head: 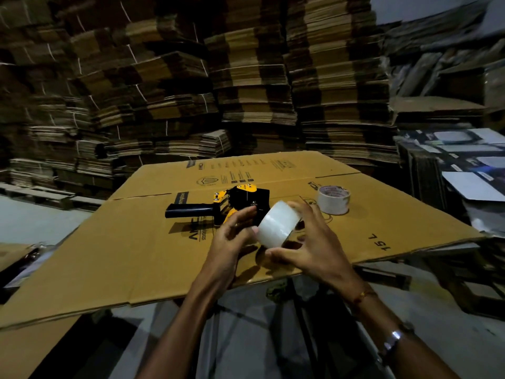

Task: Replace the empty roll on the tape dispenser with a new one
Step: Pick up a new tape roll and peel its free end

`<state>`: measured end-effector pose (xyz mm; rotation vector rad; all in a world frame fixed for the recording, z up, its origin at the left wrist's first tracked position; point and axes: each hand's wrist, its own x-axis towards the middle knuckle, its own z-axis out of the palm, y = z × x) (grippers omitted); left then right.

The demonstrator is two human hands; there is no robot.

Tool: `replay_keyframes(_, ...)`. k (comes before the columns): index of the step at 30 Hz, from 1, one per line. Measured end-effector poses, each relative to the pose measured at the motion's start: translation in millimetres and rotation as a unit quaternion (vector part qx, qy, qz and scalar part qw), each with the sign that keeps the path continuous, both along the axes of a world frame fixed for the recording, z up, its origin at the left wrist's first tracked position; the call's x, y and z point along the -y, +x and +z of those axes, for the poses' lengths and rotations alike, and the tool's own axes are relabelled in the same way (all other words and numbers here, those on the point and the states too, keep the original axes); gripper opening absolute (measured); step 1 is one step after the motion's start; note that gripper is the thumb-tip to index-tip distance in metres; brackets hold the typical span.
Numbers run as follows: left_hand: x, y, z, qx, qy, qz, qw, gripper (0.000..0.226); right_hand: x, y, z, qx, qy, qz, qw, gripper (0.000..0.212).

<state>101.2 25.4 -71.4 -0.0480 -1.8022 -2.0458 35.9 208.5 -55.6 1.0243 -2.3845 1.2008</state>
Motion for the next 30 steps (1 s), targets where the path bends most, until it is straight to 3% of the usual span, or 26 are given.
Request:
replay_keyframes(3,-5.3,3.3,-2.5,-0.031,-0.093,0.146,0.984,0.005,7.8,3.1,-9.7,-0.141,0.087,-0.071,0.984,0.101)
replay_keyframes(6,-14.1,8.5,-1.6,-0.055,-0.135,0.192,0.97,0.032,16.7,7.5,-15.6,-0.19,0.101,-0.09,0.972,0.096)
replay_keyframes(9,-16.2,6.5,1.3,-0.006,-0.134,0.203,0.97,0.051,23.7,11.6,-19.2,-0.206,0.113,-0.1,0.967,0.097)
replay_keyframes(18,-7.2,3.0,0.5,0.042,-0.053,0.073,0.995,0.014,25.9,11.6,-26.4,-0.167,0.038,-0.149,0.974,0.097)
replay_keyframes(24,-9.9,1.0,3.7,0.066,-0.036,0.05,0.996,0.031,30.1,14.1,-28.5,-0.194,0.061,-0.166,0.965,0.095)
replay_keyframes(30,-4.8,0.3,1.9,0.106,-0.034,0.045,0.993,0.008,31.4,14.7,-28.3,-0.206,0.067,-0.15,0.965,0.103)
